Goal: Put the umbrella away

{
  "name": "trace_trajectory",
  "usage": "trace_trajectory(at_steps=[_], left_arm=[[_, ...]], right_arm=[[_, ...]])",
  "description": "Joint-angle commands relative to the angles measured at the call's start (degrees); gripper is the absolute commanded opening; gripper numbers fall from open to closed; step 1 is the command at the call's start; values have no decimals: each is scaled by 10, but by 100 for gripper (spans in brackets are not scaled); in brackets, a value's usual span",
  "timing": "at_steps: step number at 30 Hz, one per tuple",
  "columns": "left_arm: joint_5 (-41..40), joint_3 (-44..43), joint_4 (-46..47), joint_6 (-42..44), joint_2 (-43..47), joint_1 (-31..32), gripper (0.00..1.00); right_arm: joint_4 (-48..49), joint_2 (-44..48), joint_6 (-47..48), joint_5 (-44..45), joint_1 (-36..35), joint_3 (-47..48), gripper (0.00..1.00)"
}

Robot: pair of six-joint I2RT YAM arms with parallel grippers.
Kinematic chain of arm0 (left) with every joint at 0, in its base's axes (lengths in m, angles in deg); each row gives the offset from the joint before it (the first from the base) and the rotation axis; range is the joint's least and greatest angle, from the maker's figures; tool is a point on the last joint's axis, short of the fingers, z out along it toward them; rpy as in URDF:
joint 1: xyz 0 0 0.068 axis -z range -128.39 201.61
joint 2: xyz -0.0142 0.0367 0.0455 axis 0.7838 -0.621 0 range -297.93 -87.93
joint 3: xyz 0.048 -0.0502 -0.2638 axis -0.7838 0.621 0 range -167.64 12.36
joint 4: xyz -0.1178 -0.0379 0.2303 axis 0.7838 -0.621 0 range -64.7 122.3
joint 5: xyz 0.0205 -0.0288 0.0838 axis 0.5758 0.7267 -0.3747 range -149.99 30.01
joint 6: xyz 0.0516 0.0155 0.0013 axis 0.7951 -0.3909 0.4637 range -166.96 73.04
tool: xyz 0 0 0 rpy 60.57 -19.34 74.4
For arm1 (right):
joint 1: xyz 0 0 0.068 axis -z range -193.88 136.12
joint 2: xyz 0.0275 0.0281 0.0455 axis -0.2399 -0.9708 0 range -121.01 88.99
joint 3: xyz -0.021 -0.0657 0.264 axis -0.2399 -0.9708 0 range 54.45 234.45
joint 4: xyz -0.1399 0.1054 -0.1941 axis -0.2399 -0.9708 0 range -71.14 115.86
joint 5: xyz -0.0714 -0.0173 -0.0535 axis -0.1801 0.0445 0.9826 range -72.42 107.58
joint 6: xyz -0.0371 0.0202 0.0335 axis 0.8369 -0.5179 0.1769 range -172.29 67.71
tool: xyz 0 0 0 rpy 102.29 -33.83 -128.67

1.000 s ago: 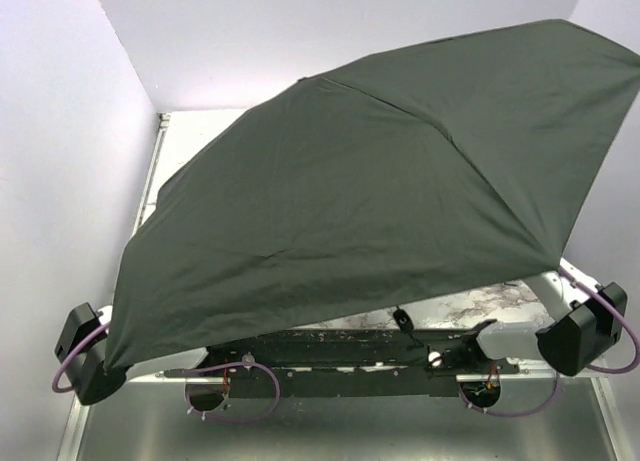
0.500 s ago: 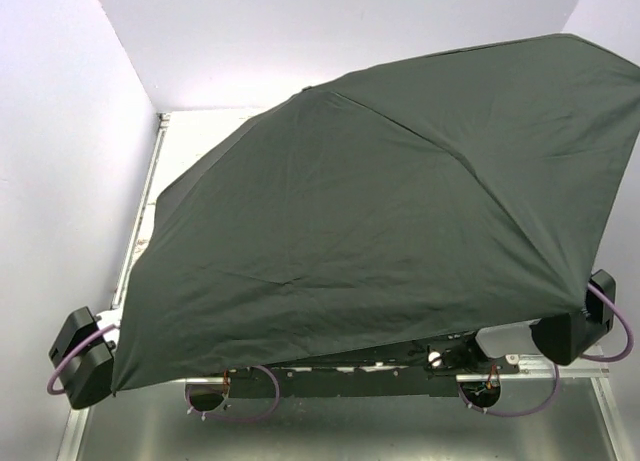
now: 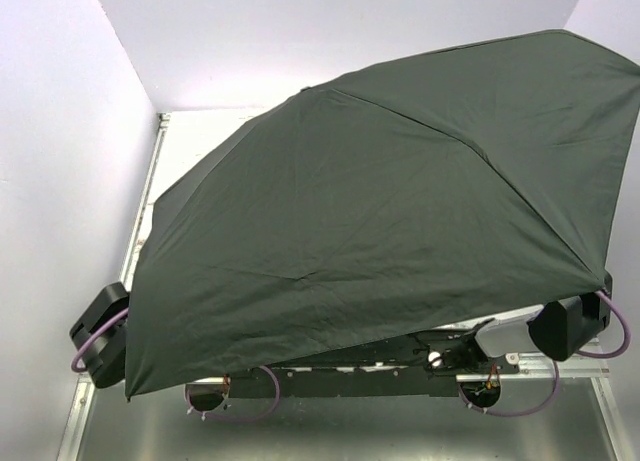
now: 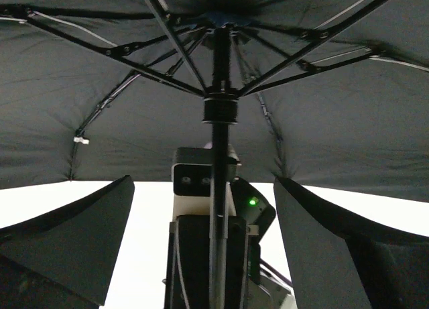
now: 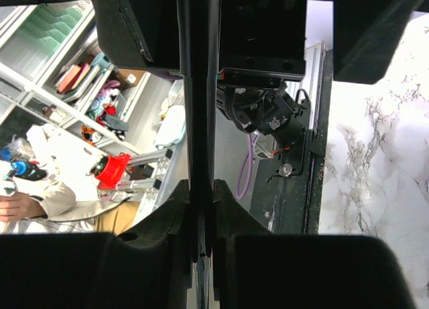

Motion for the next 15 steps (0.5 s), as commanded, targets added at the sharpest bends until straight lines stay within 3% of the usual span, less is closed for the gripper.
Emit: trace_trajectory(at_steps=[1, 9, 15], left_arm=[[-13, -48, 66, -7, -24, -9, 85], [-15, -89, 23, -7, -28, -20, 71], [-46, -121, -84, -20, -16, -22, 61]], right_arm=[[8, 7, 11, -16, -1, 14, 1], [8, 16, 13, -12, -1, 0, 1], [6, 19, 14, -9, -1, 0, 1]])
